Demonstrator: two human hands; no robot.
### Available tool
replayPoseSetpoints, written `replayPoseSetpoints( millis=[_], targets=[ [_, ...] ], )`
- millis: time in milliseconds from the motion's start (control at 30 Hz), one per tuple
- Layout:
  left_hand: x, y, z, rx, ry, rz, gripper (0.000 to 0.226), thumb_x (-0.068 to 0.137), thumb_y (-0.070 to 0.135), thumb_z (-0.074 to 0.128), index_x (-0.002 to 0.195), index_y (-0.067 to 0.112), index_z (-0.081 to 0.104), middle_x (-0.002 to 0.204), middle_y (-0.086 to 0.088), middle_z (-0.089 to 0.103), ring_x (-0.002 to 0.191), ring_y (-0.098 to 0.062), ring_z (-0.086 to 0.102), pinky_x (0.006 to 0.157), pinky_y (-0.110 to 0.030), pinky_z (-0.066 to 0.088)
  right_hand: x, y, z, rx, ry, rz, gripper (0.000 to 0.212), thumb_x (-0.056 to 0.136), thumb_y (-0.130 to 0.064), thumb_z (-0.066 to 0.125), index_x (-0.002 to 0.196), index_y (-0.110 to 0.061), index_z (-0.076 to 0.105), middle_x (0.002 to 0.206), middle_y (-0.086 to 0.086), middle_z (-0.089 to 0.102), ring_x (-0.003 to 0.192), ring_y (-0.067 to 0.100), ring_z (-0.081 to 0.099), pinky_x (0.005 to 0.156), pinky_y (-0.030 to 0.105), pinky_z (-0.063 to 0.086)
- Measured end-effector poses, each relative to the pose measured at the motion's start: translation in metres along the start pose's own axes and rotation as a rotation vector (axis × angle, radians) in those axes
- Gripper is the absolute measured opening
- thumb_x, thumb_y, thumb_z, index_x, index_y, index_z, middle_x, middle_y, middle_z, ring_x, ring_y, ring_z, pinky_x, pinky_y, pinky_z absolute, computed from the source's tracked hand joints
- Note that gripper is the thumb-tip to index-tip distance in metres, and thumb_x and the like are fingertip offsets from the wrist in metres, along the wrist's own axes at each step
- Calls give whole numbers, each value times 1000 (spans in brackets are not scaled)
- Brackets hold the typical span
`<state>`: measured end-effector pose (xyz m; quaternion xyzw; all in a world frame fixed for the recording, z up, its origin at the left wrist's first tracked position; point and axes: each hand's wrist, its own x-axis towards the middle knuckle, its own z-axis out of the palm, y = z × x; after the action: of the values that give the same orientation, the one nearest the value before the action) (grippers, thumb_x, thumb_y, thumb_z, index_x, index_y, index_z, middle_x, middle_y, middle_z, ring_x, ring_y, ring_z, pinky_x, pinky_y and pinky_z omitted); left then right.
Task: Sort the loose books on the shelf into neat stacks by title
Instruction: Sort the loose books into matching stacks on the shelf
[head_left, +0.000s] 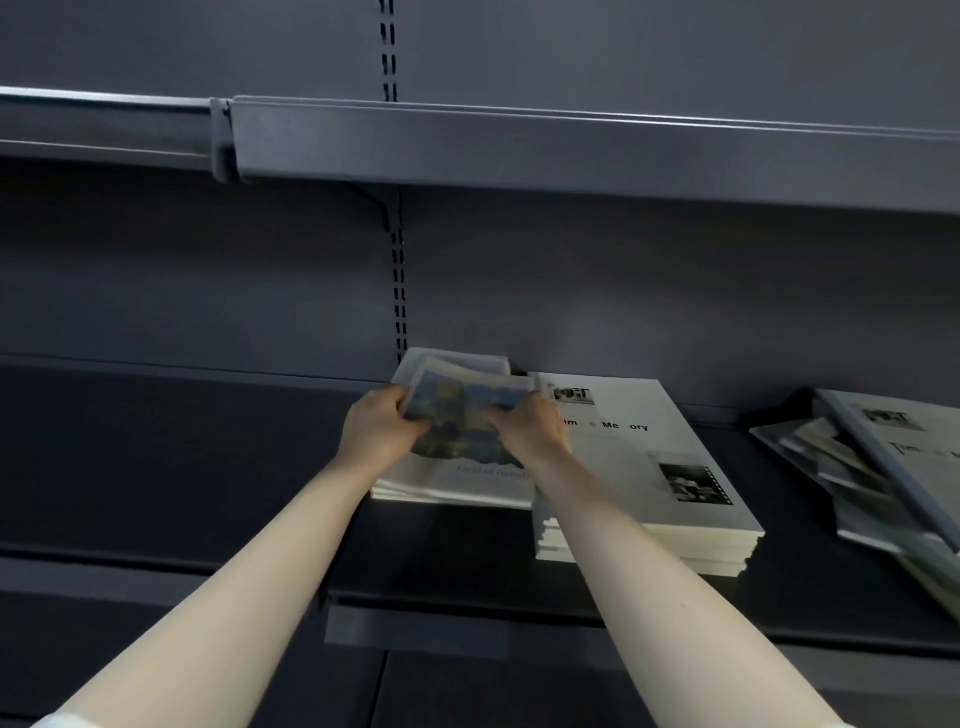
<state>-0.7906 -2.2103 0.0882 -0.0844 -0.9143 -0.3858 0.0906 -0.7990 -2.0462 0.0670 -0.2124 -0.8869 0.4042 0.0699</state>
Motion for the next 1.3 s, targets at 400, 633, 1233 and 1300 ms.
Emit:
replayPoseSetpoints(
  millis=[400,633,1233,1300],
  targets=[
    [28,-17,7,185,-45,-42,29,89,32,57,102,7,61,107,-14,59,112,-33,48,84,-34,40,2,-17,1,-111,2,-32,73,96,-41,48,146,5,20,143,20,31,128,34,41,101,38,40],
    [37,-14,7,44,-81,-70,30,94,21,51,118,5,58,117,-15,59,109,-31,55,79,-30,41,9,-25,5,-133,-21,-47,74,97,-43,46,147,5,19,146,19,30,133,33,34,105,39,36],
    [70,-16,13,66,-158,-122,36,100,22,39,132,6,45,131,-16,52,117,-31,51,91,-34,42,34,-37,11,-143,-4,1,69,98,-43,43,146,2,23,146,18,30,134,33,31,105,39,33],
    [72,-16,15,74,-153,-124,36,100,22,39,131,5,46,130,-17,52,116,-31,51,92,-35,42,36,-37,11,-142,-3,2,69,98,-43,43,146,2,24,145,18,30,134,33,32,105,39,34]
  ],
)
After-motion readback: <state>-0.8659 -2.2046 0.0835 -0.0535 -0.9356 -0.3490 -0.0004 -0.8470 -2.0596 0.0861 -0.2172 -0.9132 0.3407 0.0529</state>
